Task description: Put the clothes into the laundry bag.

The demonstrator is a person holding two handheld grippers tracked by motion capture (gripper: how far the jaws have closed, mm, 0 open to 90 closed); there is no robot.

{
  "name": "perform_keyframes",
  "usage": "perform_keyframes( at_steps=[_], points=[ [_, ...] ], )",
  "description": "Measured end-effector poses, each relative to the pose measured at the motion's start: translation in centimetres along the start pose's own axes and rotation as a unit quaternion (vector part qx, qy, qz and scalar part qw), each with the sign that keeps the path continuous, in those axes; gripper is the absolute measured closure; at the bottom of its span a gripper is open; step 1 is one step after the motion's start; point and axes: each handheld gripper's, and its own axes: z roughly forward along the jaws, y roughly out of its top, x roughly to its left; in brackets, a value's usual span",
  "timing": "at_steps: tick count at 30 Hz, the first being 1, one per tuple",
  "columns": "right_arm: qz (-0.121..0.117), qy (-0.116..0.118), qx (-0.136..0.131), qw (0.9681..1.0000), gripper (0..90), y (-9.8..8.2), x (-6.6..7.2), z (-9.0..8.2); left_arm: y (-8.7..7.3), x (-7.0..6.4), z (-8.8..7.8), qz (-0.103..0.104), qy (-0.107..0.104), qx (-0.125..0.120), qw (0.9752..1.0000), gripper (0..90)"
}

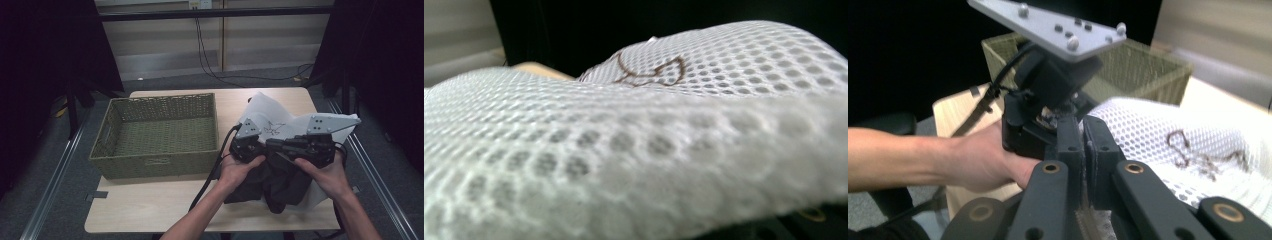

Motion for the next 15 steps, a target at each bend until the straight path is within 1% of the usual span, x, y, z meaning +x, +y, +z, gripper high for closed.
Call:
perform_keyframes(
  at_steps=[1,2,4,5,6,7,8,9,10,11,13,14,15],
  points=[
    [0.007,-0.003,0.007,0.9999,87.0,-0.7,-0.2,0.2,-0.6,0.1,0.3,-0.001,0.000,0.007,1.0000,84.1],
    [0.017,-0.002,0.009,0.9998,87.0,-1.4,-0.6,0.3,-1.1,0.2,0.6,-0.003,-0.001,0.013,0.9999,83.1],
    [0.030,-0.004,0.013,0.9995,87.0,-2.8,-1.1,0.5,-2.0,0.3,0.9,-0.006,-0.004,0.026,0.9996,78.2],
    [0.034,-0.007,0.017,0.9993,87.0,-3.4,-1.3,0.5,-2.2,0.4,0.7,-0.004,-0.003,0.034,0.9994,75.4],
    [0.036,-0.010,0.024,0.9990,86.8,-4.0,-1.5,0.6,-2.5,0.5,0.5,-0.011,-0.003,0.036,0.9993,71.0],
    [0.038,-0.015,0.031,0.9987,86.7,-4.7,-1.6,0.7,-2.6,0.7,0.2,-0.009,-0.012,0.040,0.9991,66.2],
    [0.044,-0.015,0.032,0.9984,86.6,-5.2,-1.8,0.8,-2.7,0.7,-0.1,-0.005,-0.017,0.044,0.9989,61.8],
    [0.044,-0.018,0.035,0.9982,86.5,-5.6,-1.9,0.8,-2.8,0.6,-0.5,0.003,-0.017,0.052,0.9985,58.6],
    [0.047,-0.019,0.036,0.9981,86.2,-5.9,-1.9,0.8,-2.9,0.5,-0.9,0.009,-0.022,0.055,0.9982,53.1],
    [0.048,-0.019,0.036,0.9980,86.1,-6.2,-1.9,0.9,-3.1,0.4,-1.5,0.015,-0.026,0.056,0.9980,49.8],
    [0.045,-0.027,0.042,0.9978,85.8,-6.8,-1.8,1.0,-3.4,0.3,-2.5,0.019,-0.022,0.057,0.9979,43.2],
    [0.045,-0.027,0.045,0.9976,85.7,-7.0,-1.8,1.1,-3.6,0.4,-3.2,0.017,-0.027,0.056,0.9979,39.7],
    [0.042,-0.033,0.051,0.9973,85.6,-7.3,-1.8,1.2,-3.9,0.3,-3.6,0.017,-0.025,0.057,0.9979,36.5]
  ],
)
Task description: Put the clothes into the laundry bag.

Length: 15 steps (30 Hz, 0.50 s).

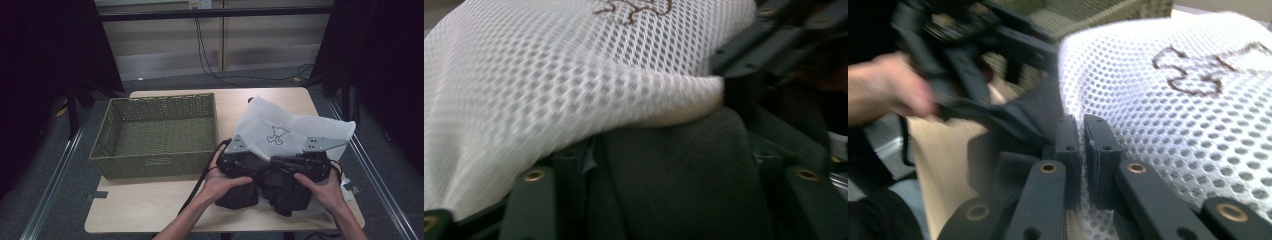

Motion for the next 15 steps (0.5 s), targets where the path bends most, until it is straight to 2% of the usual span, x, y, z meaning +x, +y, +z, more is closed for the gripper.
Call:
perform_keyframes(
  at_steps=[2,3,5,7,11,13,15],
  points=[
    [0.003,-0.002,0.003,1.0000,85.6,-0.3,0.0,0.0,-0.8,0.0,-1.1,0.013,-0.001,0.010,0.9999,33.5],
    [0.000,-0.005,0.006,1.0000,85.5,-0.5,0.0,0.0,-1.2,0.0,-1.6,0.012,0.001,0.009,0.9999,32.9],
    [0.000,-0.008,0.009,0.9999,85.5,-0.8,-0.2,0.0,-1.7,0.3,-2.7,0.008,0.002,0.010,0.9999,30.9],
    [0.003,-0.011,0.013,0.9999,85.5,-1.1,-0.3,0.1,-2.4,0.5,-3.5,-0.005,-0.004,0.005,1.0000,27.9],
    [0.005,-0.015,0.016,0.9997,85.5,-1.6,-0.6,-0.2,-3.9,0.8,-4.8,0.004,0.001,0.024,0.9997,25.9],
    [0.006,-0.017,0.015,0.9997,85.5,-1.8,-0.7,-0.3,-4.8,0.9,-5.0,-0.007,-0.001,0.032,0.9995,23.8],
    [0.002,-0.025,0.018,0.9995,85.4,-1.9,-0.6,-0.4,-5.7,0.9,-5.1,0.004,0.014,0.051,0.9986,22.8]
  ],
)
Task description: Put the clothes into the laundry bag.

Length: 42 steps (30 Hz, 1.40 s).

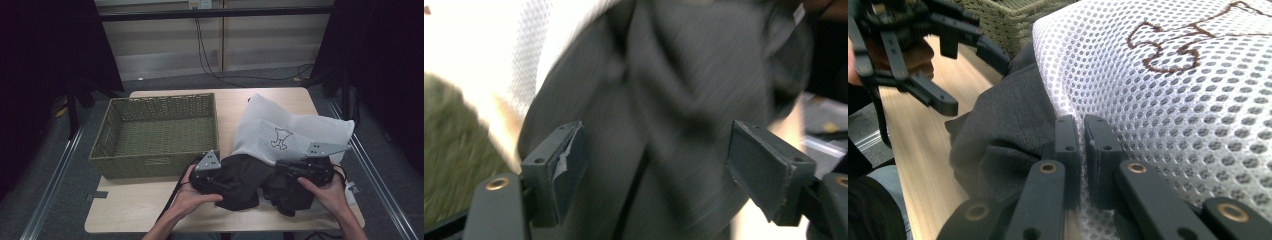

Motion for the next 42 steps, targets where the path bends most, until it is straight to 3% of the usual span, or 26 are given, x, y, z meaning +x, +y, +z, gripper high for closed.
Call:
perform_keyframes(
  at_steps=[3,7,10,11,12,14,16,18,19,20,25,27,29,31,33,36,38,42],
  points=[
    [0.002,-0.002,-0.002,1.0000,85.3,-0.3,-0.2,-0.1,-1.4,0.2,0.7,-0.010,-0.014,0.027,0.9995,19.2],
    [0.005,-0.001,-0.005,1.0000,84.9,-0.5,-0.1,0.0,-2.3,-0.2,2.1,0.005,-0.022,0.073,0.9971,18.0],
    [0.003,0.003,-0.003,1.0000,84.7,-0.4,0.0,0.3,-2.5,-0.3,2.9,0.022,0.001,0.106,0.9941,27.0],
    [0.000,0.005,-0.001,1.0000,84.5,-0.3,0.1,0.4,-2.6,-0.3,3.0,0.034,0.009,0.117,0.9925,34.2],
    [0.001,0.006,-0.001,1.0000,84.6,-0.3,0.2,0.5,-2.7,-0.3,3.1,0.035,0.019,0.112,0.9930,40.1],
    [-0.001,0.008,0.000,1.0000,84.7,-0.1,0.4,0.6,-2.6,0.0,2.9,0.027,0.019,0.113,0.9930,50.6],
    [-0.001,0.011,-0.001,0.9999,84.9,0.0,0.5,0.7,-2.5,0.0,2.5,0.023,0.019,0.101,0.9945,69.0],
    [-0.003,0.012,-0.002,0.9999,85.1,0.3,0.5,0.8,-2.3,0.2,2.1,0.023,0.013,0.089,0.9956,79.5],
    [-0.001,0.015,-0.001,0.9999,85.1,0.3,0.6,0.9,-2.1,0.0,1.8,0.016,0.006,0.075,0.9970,80.8],
    [-0.003,0.016,-0.003,0.9999,85.2,0.5,0.7,0.9,-1.7,0.0,1.4,0.023,-0.001,0.074,0.9970,81.2],
    [-0.003,0.030,-0.010,0.9995,85.9,1.1,0.9,1.0,0.2,-0.2,0.6,0.016,-0.027,0.040,0.9987,81.8],
    [-0.002,0.037,-0.012,0.9992,86.2,1.4,1.0,1.2,0.8,-0.3,0.9,0.001,-0.041,0.020,0.9990,81.9],
    [-0.001,0.045,-0.012,0.9989,86.4,1.4,1.3,1.4,1.7,-0.6,1.5,0.003,-0.044,0.006,0.9990,82.0],
    [0.000,0.053,-0.012,0.9985,86.3,1.4,1.5,1.6,2.3,-0.8,2.5,-0.008,-0.054,0.001,0.9985,82.0],
    [0.003,0.063,-0.012,0.9979,85.6,1.3,1.5,1.9,2.9,-0.8,4.0,-0.004,-0.052,0.010,0.9986,82.0],
    [0.001,0.064,0.008,0.9979,74.2,0.9,1.7,2.5,2.8,-0.6,5.4,-0.022,-0.045,0.013,0.9987,81.9],
    [-0.005,0.061,0.021,0.9979,57.5,0.4,1.9,2.9,2.5,-0.5,5.8,-0.031,-0.044,0.010,0.9985,81.7],
    [-0.003,0.059,0.024,0.9980,46.2,-0.1,2.0,3.4,2.8,-0.5,5.6,-0.047,-0.046,0.000,0.9978,81.4]
  ],
)
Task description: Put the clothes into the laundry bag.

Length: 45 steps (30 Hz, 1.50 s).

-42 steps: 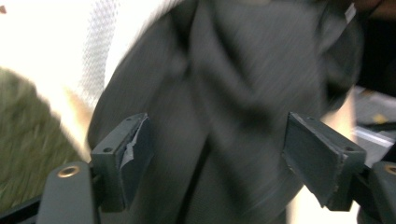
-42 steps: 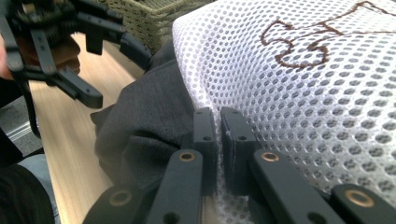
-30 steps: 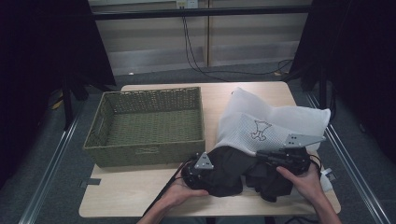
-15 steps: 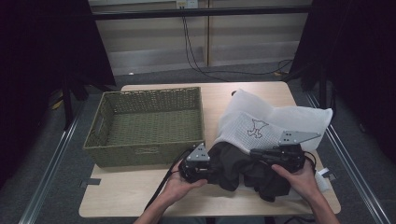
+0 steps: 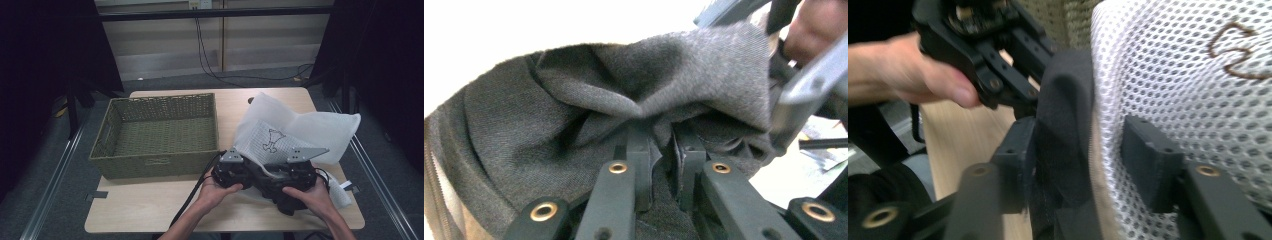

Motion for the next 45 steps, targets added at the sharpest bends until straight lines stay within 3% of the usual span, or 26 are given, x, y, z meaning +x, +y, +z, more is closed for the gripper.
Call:
perform_keyframes(
  at_steps=[2,4,9,10,12,15,17,19,23,27,30,32,34,35,37,39,42,45],
  points=[
    [-0.011,-0.001,0.008,0.9999,38.6,-0.1,0.2,0.4,0.2,0.0,-0.2,0.000,-0.001,0.000,1.0000,81.4],
    [-0.015,-0.006,0.017,0.9997,38.0,-0.2,0.3,0.7,0.4,-0.1,-0.3,-0.008,-0.004,-0.004,1.0000,81.4],
    [-0.020,-0.015,0.044,0.9987,37.4,-1.0,0.1,2.1,0.7,-0.1,-0.1,-0.005,-0.005,0.000,1.0000,81.3],
    [-0.020,-0.020,0.049,0.9984,39.1,-1.0,0.2,2.3,0.6,0.0,-0.1,-0.007,-0.006,0.001,1.0000,81.3],
    [-0.029,-0.039,0.057,0.9972,53.1,-1.1,0.1,2.4,0.6,0.0,-0.3,-0.008,-0.010,-0.001,0.9999,81.0],
    [-0.027,-0.044,0.056,0.9971,69.4,-1.4,-0.5,2.2,0.6,0.2,-0.6,-0.019,-0.021,-0.009,0.9996,79.5],
    [-0.016,-0.044,0.055,0.9974,76.2,-1.5,-0.8,2.1,0.6,0.1,-0.6,-0.011,-0.021,-0.011,0.9996,75.9],
    [-0.015,-0.046,0.052,0.9974,79.1,-1.6,-1.0,2.1,0.5,0.1,-1.2,-0.007,-0.036,-0.022,0.9991,69.2],
    [-0.010,-0.047,0.047,0.9978,80.4,-1.6,-0.9,1.5,0.2,0.1,-3.8,-0.001,-0.030,-0.050,0.9983,55.9],
    [-0.007,-0.042,0.039,0.9983,80.7,-1.4,-1.0,1.0,-1.2,0.4,-5.8,-0.002,-0.017,-0.049,0.9987,50.3],
    [-0.005,-0.043,0.033,0.9985,80.8,-1.4,-1.1,0.5,-3.0,0.9,-6.9,-0.009,0.002,-0.042,0.9991,48.2],
    [0.001,-0.039,0.029,0.9988,80.9,-1.3,-1.1,0.2,-4.0,1.6,-7.4,-0.010,0.018,-0.020,0.9996,48.1],
    [0.001,-0.037,0.024,0.9990,80.9,-1.3,-1.2,0.0,-4.7,2.0,-7.5,-0.016,0.025,-0.015,0.9995,54.4],
    [0.003,-0.037,0.021,0.9991,81.0,-1.3,-1.2,0.0,-5.0,2.1,-7.3,-0.023,0.019,-0.010,0.9995,57.2],
    [0.004,-0.032,0.019,0.9993,80.9,-1.2,-1.2,-0.1,-5.4,2.0,-6.3,-0.016,0.005,0.008,0.9998,62.5],
    [0.002,-0.033,0.018,0.9993,80.9,-1.0,-1.1,-0.1,-5.6,1.7,-5.2,0.004,0.025,0.046,0.9986,62.9],
    [0.000,-0.032,0.015,0.9994,81.0,-1.0,-1.1,-0.2,-6.0,1.8,-4.1,-0.001,0.007,0.060,0.9982,62.1],
    [0.002,-0.031,0.014,0.9994,80.9,-1.1,-1.1,-0.3,-5.8,1.4,-3.6,0.011,0.024,0.068,0.9973,57.4]
  ],
)
